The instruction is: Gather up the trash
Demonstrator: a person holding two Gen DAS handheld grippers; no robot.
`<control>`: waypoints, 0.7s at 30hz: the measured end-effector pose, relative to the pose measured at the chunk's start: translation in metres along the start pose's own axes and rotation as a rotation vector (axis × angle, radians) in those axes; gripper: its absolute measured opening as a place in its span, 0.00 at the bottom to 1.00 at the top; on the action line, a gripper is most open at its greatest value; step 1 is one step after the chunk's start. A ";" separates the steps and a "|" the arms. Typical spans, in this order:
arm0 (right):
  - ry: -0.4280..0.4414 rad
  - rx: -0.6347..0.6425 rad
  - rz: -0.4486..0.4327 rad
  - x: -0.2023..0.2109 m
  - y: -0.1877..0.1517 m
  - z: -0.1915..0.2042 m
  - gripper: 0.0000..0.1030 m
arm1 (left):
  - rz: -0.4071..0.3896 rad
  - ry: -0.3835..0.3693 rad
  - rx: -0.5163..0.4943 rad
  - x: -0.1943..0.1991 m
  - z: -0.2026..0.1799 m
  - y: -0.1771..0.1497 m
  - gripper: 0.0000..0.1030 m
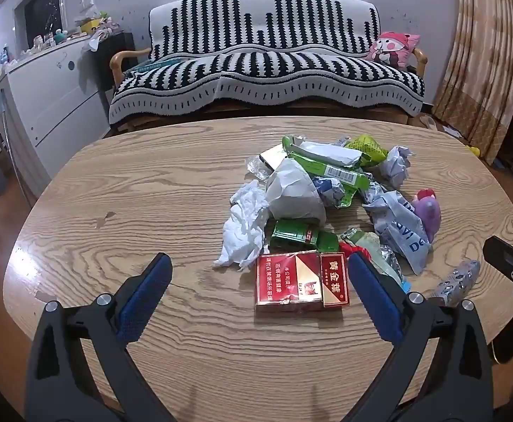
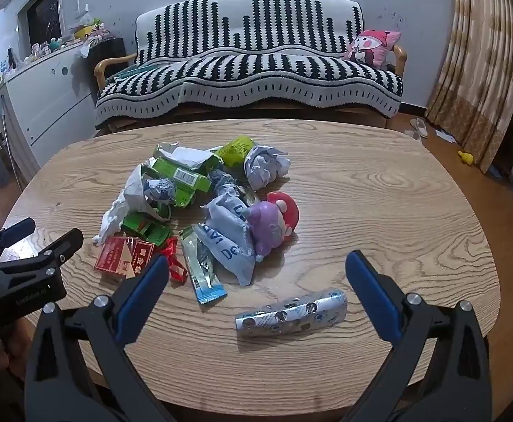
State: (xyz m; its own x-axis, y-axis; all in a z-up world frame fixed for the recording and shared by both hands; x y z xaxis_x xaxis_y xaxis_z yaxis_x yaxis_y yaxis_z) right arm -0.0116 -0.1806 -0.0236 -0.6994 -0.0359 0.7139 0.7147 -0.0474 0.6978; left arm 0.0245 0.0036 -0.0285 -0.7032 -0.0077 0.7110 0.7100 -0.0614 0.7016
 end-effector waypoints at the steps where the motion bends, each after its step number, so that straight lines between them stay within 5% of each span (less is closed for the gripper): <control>1: 0.001 0.001 -0.001 0.000 0.000 -0.001 0.94 | 0.000 0.001 -0.002 0.000 -0.001 0.001 0.95; 21: -0.007 0.008 -0.006 0.000 0.000 0.003 0.94 | 0.003 -0.002 -0.001 0.000 -0.003 0.001 0.95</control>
Point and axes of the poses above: each gripper's, at about its wrist camera, not at the fingertips, and x roughly against the way its jaws point, z to its left, y to its top, the point moved 4 cm from there along -x, roughly the way its jaws point
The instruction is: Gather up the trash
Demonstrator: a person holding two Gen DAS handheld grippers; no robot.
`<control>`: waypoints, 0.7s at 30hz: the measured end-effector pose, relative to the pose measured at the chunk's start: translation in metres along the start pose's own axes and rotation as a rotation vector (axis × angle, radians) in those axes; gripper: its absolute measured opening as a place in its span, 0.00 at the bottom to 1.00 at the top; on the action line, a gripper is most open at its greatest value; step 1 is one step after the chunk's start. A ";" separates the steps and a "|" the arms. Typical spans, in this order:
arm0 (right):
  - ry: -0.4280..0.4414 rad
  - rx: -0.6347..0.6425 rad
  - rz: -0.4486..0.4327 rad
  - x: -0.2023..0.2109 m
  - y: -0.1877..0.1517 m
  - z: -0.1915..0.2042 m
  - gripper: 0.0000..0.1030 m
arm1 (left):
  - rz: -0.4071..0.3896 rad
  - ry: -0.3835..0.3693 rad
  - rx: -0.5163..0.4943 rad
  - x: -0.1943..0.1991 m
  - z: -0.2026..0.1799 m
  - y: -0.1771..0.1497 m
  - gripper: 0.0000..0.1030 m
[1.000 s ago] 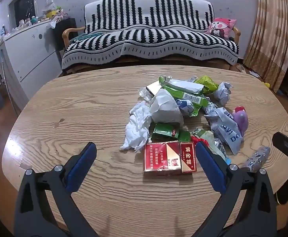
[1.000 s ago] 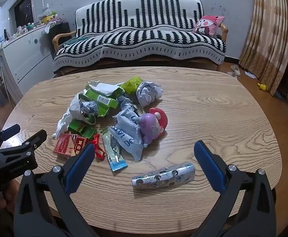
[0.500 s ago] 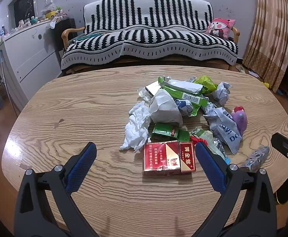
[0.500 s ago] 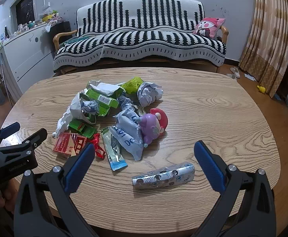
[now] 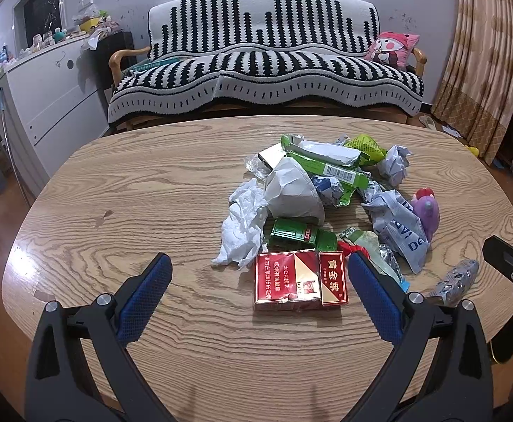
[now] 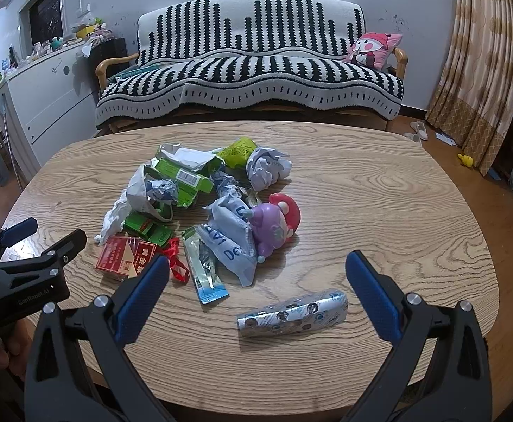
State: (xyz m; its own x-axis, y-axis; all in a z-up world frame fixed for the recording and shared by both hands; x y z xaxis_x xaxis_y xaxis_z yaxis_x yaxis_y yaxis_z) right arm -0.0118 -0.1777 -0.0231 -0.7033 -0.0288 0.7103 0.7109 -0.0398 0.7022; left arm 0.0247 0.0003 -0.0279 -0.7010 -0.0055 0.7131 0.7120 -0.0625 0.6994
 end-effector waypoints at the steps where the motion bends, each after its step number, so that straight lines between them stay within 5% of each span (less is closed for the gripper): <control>1: 0.000 0.000 0.000 0.000 0.000 0.000 0.94 | -0.001 0.002 -0.002 0.000 0.000 0.000 0.95; 21: 0.000 0.002 -0.004 0.001 0.000 0.001 0.94 | 0.000 0.002 0.000 0.000 0.000 0.000 0.95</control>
Point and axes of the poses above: each gripper's, at about its wrist camera, not at the fingertips, and x roughly against the way its jaws point, z to its left, y to its top, the point moved 4 cm from there along -x, roughly the way its jaws point
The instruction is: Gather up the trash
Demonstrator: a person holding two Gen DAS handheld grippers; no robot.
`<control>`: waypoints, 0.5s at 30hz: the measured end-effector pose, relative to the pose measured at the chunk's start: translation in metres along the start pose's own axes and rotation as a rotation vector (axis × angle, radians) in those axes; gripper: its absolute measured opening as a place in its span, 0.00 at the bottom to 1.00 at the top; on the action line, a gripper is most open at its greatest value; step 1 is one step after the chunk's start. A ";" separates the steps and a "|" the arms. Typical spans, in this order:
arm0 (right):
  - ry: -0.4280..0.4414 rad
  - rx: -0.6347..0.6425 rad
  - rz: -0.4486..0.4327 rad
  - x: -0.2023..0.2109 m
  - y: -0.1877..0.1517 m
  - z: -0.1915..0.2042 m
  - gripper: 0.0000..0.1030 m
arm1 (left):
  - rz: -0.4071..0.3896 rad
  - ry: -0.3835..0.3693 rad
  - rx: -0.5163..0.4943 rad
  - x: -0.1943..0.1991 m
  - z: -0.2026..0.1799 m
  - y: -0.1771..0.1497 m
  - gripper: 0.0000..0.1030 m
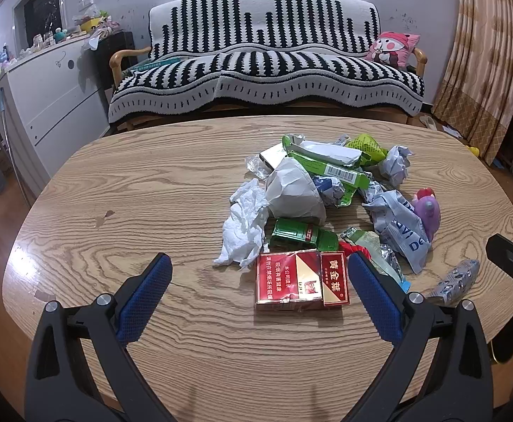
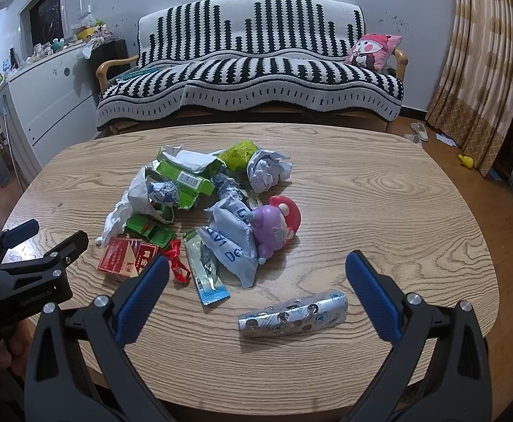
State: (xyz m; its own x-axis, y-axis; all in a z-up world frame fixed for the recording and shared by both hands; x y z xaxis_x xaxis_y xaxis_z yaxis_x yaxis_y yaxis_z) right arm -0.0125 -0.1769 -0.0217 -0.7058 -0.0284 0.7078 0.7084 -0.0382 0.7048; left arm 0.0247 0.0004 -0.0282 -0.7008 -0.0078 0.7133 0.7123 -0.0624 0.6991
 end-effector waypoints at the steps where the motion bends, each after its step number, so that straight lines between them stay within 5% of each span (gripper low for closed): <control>1: 0.000 0.000 0.000 0.000 0.000 0.000 0.94 | 0.001 0.000 0.000 0.000 0.000 0.000 0.95; 15: -0.005 -0.002 -0.009 0.000 0.000 0.000 0.94 | 0.006 0.009 0.003 -0.003 0.006 0.000 0.95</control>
Point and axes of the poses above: each gripper's, at about its wrist camera, not at the fingertips, and x roughly against the way its jaws point, z to its left, y to its top, the point moved 4 cm from there along -x, roughly the way its jaws point
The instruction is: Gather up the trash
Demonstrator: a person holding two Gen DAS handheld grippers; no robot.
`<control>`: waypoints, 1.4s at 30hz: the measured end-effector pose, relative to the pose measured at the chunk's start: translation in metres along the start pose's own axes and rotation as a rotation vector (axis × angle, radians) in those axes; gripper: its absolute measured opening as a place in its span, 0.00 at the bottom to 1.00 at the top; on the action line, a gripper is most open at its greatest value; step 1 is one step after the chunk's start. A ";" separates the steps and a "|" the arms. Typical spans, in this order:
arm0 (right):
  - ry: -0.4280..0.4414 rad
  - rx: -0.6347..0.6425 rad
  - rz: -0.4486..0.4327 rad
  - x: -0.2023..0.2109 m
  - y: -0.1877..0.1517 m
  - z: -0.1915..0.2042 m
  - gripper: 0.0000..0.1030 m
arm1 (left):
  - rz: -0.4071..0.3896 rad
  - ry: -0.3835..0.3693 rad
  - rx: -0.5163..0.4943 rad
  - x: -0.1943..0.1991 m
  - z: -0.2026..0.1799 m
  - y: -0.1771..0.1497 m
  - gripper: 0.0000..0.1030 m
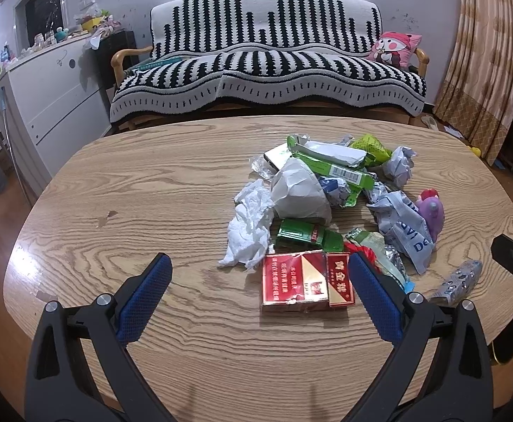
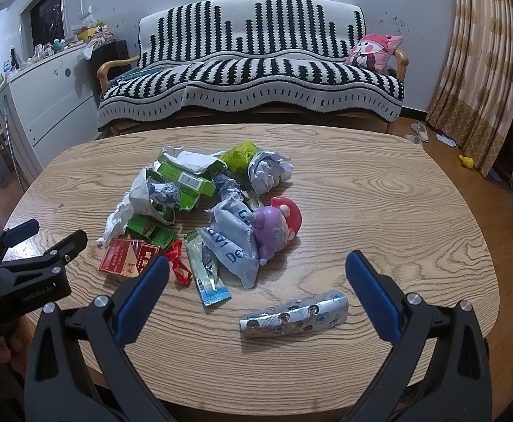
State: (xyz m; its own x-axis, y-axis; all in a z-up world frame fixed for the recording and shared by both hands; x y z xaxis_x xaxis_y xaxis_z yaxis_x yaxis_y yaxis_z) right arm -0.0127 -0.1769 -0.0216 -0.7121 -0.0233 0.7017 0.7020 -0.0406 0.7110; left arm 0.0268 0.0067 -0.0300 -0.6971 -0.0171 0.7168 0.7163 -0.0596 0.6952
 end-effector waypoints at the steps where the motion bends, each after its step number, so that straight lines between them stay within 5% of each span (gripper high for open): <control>1: 0.001 0.000 0.000 0.000 0.000 0.000 0.94 | 0.001 0.004 0.004 -0.001 0.004 0.001 0.95; 7: 0.004 -0.012 0.018 -0.002 0.005 0.001 0.95 | 0.060 -0.015 0.020 -0.025 0.032 0.004 0.95; 17: 0.050 -0.096 0.068 -0.038 0.019 -0.022 0.94 | 0.209 -0.060 0.010 -0.125 0.038 0.019 0.92; 21: 0.040 -0.153 0.079 -0.060 0.031 -0.043 0.95 | 0.246 -0.070 0.004 -0.143 0.041 0.017 0.70; 25: 0.084 -0.240 0.140 -0.095 0.037 -0.061 0.95 | 0.256 -0.104 0.019 -0.144 0.045 0.017 0.19; 26: 0.098 -0.264 0.155 -0.101 0.036 -0.063 0.95 | 0.252 -0.096 0.020 -0.142 0.047 0.019 0.14; 34: 0.187 -0.415 0.270 -0.155 0.030 -0.061 0.94 | 0.173 -0.076 0.060 -0.111 0.057 0.028 0.09; 35: 0.187 -0.423 0.277 -0.160 0.029 -0.060 0.92 | 0.161 -0.076 0.060 -0.105 0.056 0.029 0.09; 38: 0.242 -0.466 0.300 -0.168 0.026 -0.057 0.67 | 0.135 -0.085 0.050 -0.091 0.046 0.033 0.09; 42: 0.248 -0.477 0.271 -0.158 0.029 -0.058 0.51 | 0.089 -0.096 0.005 -0.072 0.025 0.037 0.09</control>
State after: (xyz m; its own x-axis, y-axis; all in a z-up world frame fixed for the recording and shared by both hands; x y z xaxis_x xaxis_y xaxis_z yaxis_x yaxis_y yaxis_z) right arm 0.1193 -0.2321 -0.1143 -0.5298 -0.3254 0.7832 0.8173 -0.4426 0.3690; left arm 0.1038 0.0312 -0.0544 -0.6244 0.0734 0.7776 0.7758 -0.0569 0.6284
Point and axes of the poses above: each gripper's, at about its wrist camera, not at the fingertips, and x roughly against the way its jaws point, z to its left, y to its top, the point moved 4 cm from there along -x, roughly the way its jaws point
